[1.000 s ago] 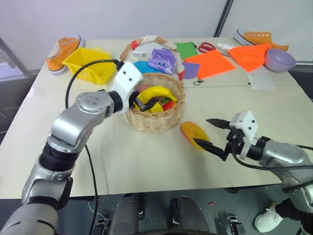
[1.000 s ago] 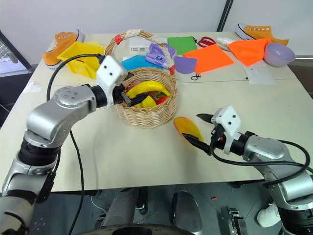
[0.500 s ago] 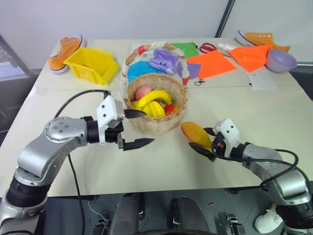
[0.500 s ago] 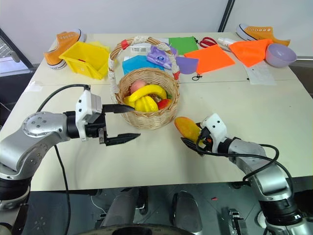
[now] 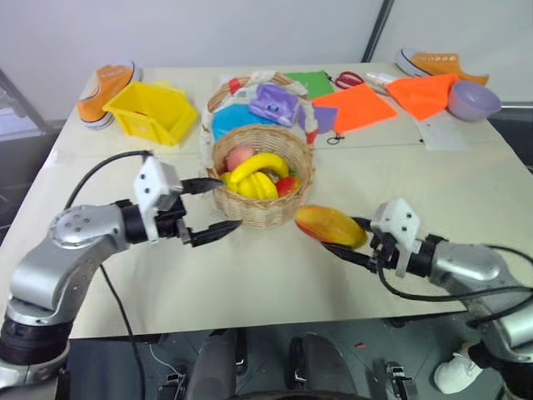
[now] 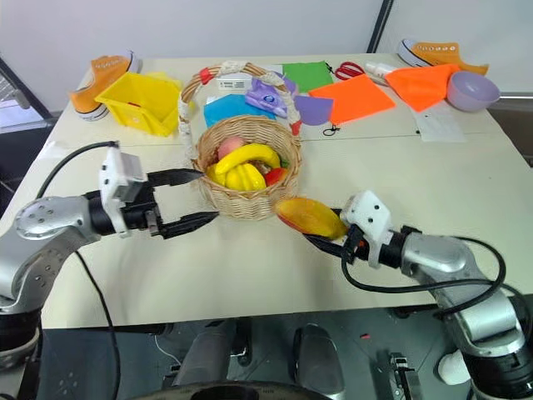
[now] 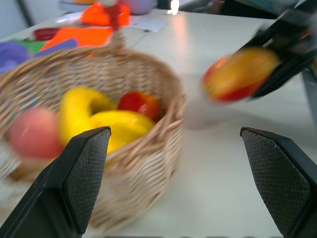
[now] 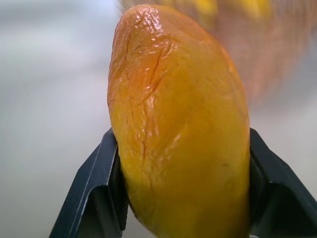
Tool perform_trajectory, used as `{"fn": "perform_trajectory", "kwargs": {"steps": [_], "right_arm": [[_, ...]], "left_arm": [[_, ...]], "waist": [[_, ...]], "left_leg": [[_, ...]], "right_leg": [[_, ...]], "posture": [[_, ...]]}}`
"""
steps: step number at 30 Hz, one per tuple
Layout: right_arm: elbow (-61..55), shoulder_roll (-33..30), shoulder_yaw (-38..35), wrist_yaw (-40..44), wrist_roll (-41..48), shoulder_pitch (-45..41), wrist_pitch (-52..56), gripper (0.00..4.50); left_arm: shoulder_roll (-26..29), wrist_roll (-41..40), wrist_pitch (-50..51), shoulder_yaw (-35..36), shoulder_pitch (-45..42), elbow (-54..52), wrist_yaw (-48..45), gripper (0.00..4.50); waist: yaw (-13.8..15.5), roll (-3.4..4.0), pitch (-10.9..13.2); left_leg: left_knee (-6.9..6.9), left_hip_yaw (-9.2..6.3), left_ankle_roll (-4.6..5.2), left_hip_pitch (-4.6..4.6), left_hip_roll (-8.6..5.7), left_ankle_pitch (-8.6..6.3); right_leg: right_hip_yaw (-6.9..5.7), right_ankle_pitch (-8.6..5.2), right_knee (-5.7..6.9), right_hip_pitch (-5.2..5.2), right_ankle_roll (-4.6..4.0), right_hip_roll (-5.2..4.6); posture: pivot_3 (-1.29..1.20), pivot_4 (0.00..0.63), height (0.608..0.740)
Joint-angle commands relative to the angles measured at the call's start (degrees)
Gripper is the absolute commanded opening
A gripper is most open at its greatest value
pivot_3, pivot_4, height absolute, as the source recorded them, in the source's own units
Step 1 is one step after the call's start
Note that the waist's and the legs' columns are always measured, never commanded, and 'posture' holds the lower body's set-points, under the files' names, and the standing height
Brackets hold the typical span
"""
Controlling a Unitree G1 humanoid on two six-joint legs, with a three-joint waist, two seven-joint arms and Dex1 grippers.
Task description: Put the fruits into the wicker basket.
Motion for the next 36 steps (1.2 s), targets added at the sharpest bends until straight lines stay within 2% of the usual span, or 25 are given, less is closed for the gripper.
{"fn": "perform_trajectory", "kwargs": {"steps": [1, 5, 8, 10, 13, 16, 19, 23, 27, 30, 36], "right_arm": [[1.2, 4.1, 4.9, -6.8, -2.3, -11.9, 4.3, 2.09], [10.1, 11.1, 14.3, -13.3, -10.7, -23.9, 6.3, 2.09], [18.6, 16.7, 18.0, -15.7, -15.0, -30.5, 5.3, 2.09], [21.4, 18.2, 19.7, -15.4, -17.0, -32.2, 3.9, 3.18], [22.0, 18.8, 19.6, -15.0, -18.7, -32.6, 2.5, 4.46], [16.9, 16.1, 16.8, -11.4, -17.1, -29.8, 0.8, 4.46], [8.6, 12.0, 10.4, -4.2, -9.5, -23.5, -0.1, 4.46], [5.1, 9.6, 5.4, -2.6, -4.7, -19.1, 2.1, 4.46], [9.9, 9.5, 3.9, -6.9, -8.3, -18.9, 1.6, 4.46], [18.1, 13.6, 4.7, -11.5, -11.2, -23.0, -0.7, 4.46], [36.0, 20.2, 5.7, -15.1, -16.4, -30.4, -10.3, 4.46]], "left_arm": [[-1.1, -3.2, -1.0, 4.3, -0.4, 1.0, 0.3, 4.5], [-1.7, -2.9, -1.2, 4.5, -0.3, 1.1, 1.2, 4.5], [-2.1, -2.8, -1.2, 4.1, 0.5, -0.2, 2.0, 4.5], [-2.4, -2.4, -1.3, 3.9, 1.2, -1.1, 2.8, 4.5], [-2.6, -2.6, -1.2, 4.2, 1.9, -2.3, 3.8, 4.5], [-2.6, -3.2, -1.0, 4.9, 2.9, -3.6, 4.8, 4.5], [-3.4, -3.2, -1.5, 4.5, 2.7, -4.4, 5.8, 4.5], [-4.8, -3.4, -2.0, 3.9, 1.4, -4.1, 6.8, 4.5], [-6.5, -3.0, -3.0, 2.8, -0.4, -3.0, 7.3, 4.5], [-8.0, -2.6, -4.1, 1.5, -1.8, -2.0, 7.2, 4.5], [-9.0, -1.4, -5.1, 0.3, -1.9, -1.7, 7.3, 4.5]], "waist": [[-0.3, 0.01, 0.0], [-0.2, -0.03, 0.0], [-0.5, -0.02, 0.0], [-0.4, -0.02, 0.0], [-0.2, -0.02, 0.0], [-0.3, -0.02, 0.0], [0.0, -0.02, 0.0], [-0.4, -0.03, 0.0], [-0.5, -0.01, 0.0], [-0.5, -0.02, 0.0], [-0.5, -0.01, 0.0]], "left_leg": [[-0.01, -0.01, -0.06, -0.02, 0.02, 0.01], [-0.05, -0.02, -0.28, -0.04, 0.0, 0.15], [-0.01, 0.1, -0.29, -0.33, -0.06, 0.33], [-0.01, 0.12, -0.29, -0.33, -0.06, 0.34], [-0.01, 0.11, -0.28, -0.36, -0.06, 0.34], [0.02, 0.12, -0.27, -0.37, -0.09, 0.33], [0.01, 0.09, -0.26, -0.36, -0.1, 0.31], [-0.01, 0.09, -0.23, -0.3, -0.06, 0.3], [-0.05, 0.11, -0.02, -0.07, 0.05, 0.16], [-0.05, 0.12, -0.16, -0.08, 0.06, 0.25], [-0.08, 0.24, -0.34, -0.11, 0.04, 0.37]], "right_leg": [[-0.03, 0.02, 0.01, -0.04, -0.03, 0.01], [-0.08, 0.01, 0.01, -0.28, -0.06, -0.02], [-0.05, 0.03, 0.11, -0.36, -0.04, -0.05], [-0.07, 0.03, 0.15, -0.37, -0.04, -0.04], [-0.09, 0.03, 0.16, -0.35, -0.04, -0.03], [-0.08, 0.04, 0.15, -0.36, -0.02, -0.05], [-0.09, 0.04, 0.14, -0.32, -0.02, -0.05], [-0.07, 0.04, 0.14, -0.3, -0.02, -0.04], [-0.07, 0.04, 0.19, -0.21, -0.04, 0.02], [-0.07, 0.04, 0.19, -0.21, -0.05, 0.03], [-0.06, 0.05, 0.19, -0.28, -0.05, 0.04]], "posture": [[0.0, 0.15, 0.729], [0.0, 0.15, 0.729], [0.0, 0.15, 0.729], [0.0, 0.15, 0.729], [0.0, 0.15, 0.729], [0.0, 0.15, 0.729], [0.0, 0.15, 0.729], [0.0, 0.15, 0.729], [0.0, 0.15, 0.729], [0.0, 0.15, 0.729], [0.0, 0.15, 0.729]]}}
